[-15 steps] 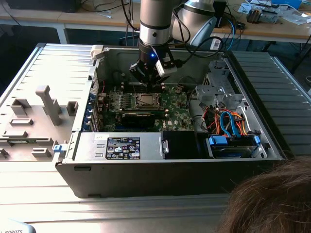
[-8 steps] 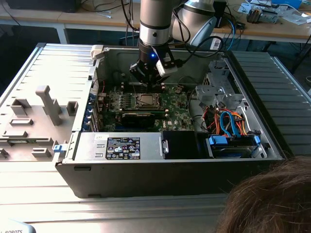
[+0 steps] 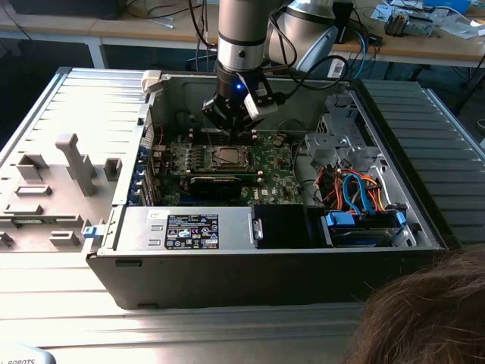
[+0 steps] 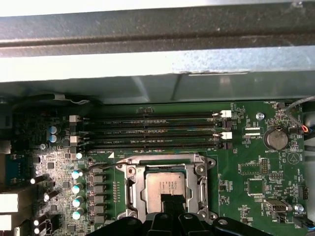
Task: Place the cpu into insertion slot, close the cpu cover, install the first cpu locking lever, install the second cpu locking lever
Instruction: 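Install the first cpu locking lever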
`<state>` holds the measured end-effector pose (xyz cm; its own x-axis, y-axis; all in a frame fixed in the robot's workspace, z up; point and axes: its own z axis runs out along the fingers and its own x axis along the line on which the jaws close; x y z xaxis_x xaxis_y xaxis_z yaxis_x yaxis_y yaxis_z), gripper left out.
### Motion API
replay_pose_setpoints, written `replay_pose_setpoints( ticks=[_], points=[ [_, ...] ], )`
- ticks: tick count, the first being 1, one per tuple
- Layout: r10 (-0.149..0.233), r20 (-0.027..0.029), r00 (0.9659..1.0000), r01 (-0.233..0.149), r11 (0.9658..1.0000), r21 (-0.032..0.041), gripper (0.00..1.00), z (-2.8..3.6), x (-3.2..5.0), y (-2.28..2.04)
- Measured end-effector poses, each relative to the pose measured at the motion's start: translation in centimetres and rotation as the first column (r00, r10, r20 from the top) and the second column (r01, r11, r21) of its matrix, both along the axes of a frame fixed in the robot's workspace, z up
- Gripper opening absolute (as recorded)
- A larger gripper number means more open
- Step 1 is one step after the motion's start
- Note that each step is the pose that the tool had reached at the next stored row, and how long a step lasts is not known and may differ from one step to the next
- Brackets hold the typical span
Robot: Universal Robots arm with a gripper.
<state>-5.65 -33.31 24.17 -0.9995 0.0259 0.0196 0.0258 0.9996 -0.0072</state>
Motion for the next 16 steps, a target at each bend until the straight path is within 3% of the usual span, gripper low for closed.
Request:
replay_pose_setpoints(
  ticks=[16],
  points=[
    [0.033, 0.0000, 0.9995, -0.033, 0.9995, 0.0000, 0.11, 0.00, 0.00, 0.00]
  ],
)
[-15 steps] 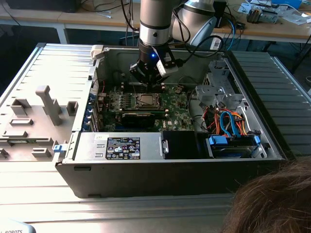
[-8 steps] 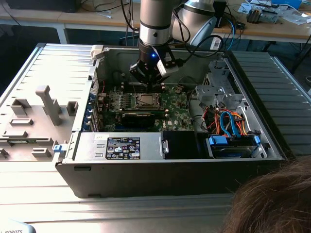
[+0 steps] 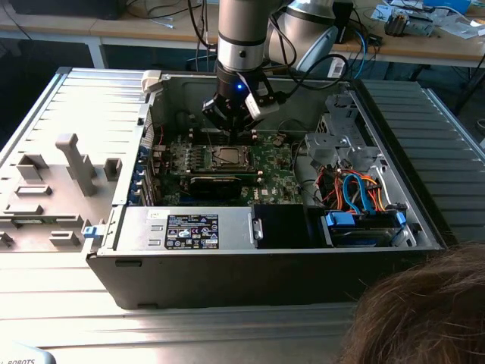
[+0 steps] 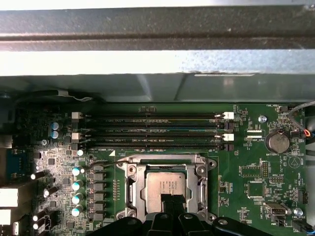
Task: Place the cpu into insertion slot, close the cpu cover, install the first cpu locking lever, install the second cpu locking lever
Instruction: 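Install the first cpu locking lever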
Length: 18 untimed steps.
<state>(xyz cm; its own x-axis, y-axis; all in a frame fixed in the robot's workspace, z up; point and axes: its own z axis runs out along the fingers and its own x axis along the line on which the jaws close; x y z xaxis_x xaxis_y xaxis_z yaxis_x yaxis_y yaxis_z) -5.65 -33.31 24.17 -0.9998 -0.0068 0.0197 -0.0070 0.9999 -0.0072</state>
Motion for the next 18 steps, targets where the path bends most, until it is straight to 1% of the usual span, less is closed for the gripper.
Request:
replay_pose_setpoints(
  ticks=[18],
  points=[
    [0.038, 0.0000, 0.9993, -0.038, 0.9993, 0.0000, 0.11, 0.00, 0.00, 0.00]
  ],
)
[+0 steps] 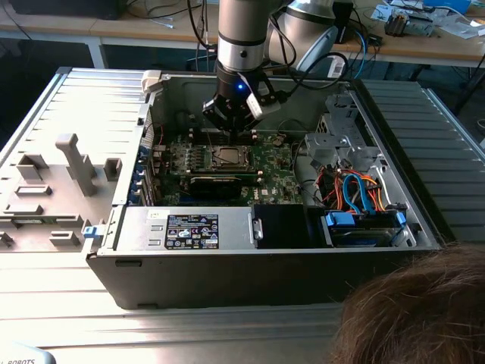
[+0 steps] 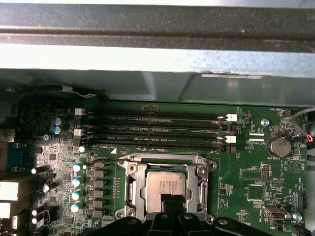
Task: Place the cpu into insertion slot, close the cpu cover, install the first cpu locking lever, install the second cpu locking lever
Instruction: 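Install the first cpu locking lever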
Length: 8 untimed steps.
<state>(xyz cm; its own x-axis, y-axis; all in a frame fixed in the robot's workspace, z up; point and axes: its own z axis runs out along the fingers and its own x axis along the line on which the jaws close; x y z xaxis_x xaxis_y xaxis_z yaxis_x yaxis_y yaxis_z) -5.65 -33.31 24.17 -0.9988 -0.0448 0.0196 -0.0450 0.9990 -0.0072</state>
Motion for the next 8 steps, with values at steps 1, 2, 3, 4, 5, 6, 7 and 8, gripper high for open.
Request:
replay_pose_setpoints(
  ticks=[1, 2, 3, 4, 5, 6, 7, 8],
  points=[
    [0.002, -0.0001, 1.0000, -0.002, 1.0000, 0.0000, 0.11, 0.00, 0.00, 0.00],
    [0.004, 0.0000, 1.0000, -0.004, 1.0000, 0.0000, 0.11, 0.00, 0.00, 0.00],
    [0.008, 0.0000, 1.0000, -0.008, 1.0000, 0.0000, 0.11, 0.00, 0.00, 0.00],
    [0.009, 0.0000, 1.0000, -0.009, 1.0000, 0.0000, 0.11, 0.00, 0.00, 0.00],
    [0.011, 0.0000, 0.9999, -0.011, 0.9999, 0.0000, 0.11, 0.00, 0.00, 0.00],
    [0.013, 0.0000, 0.9999, -0.013, 0.9999, 0.0000, 0.11, 0.00, 0.00, 0.00],
    [0.014, 0.0000, 0.9999, -0.014, 0.9999, 0.0000, 0.11, 0.00, 0.00, 0.00],
    [0.016, 0.0000, 0.9999, -0.016, 0.9999, 0.0000, 0.11, 0.00, 0.00, 0.00]
  ],
)
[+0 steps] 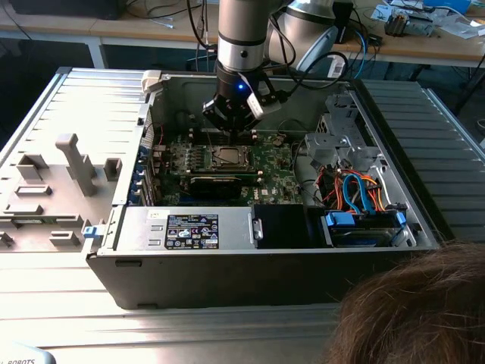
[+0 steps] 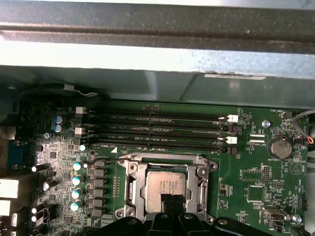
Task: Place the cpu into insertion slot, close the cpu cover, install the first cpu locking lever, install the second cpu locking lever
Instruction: 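Install the first cpu locking lever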
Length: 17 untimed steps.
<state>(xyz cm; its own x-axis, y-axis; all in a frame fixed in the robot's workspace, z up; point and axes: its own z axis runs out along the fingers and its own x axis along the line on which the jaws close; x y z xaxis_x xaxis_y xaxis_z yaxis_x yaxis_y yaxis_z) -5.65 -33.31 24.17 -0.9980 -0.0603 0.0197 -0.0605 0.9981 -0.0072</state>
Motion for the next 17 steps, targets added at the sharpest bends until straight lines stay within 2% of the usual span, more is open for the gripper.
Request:
replay_pose_setpoints(
  ticks=[17],
  points=[
    [0.034, 0.0000, 0.9994, -0.034, 0.9994, 0.0000, 0.11, 0.00, 0.00, 0.00]
  ],
)
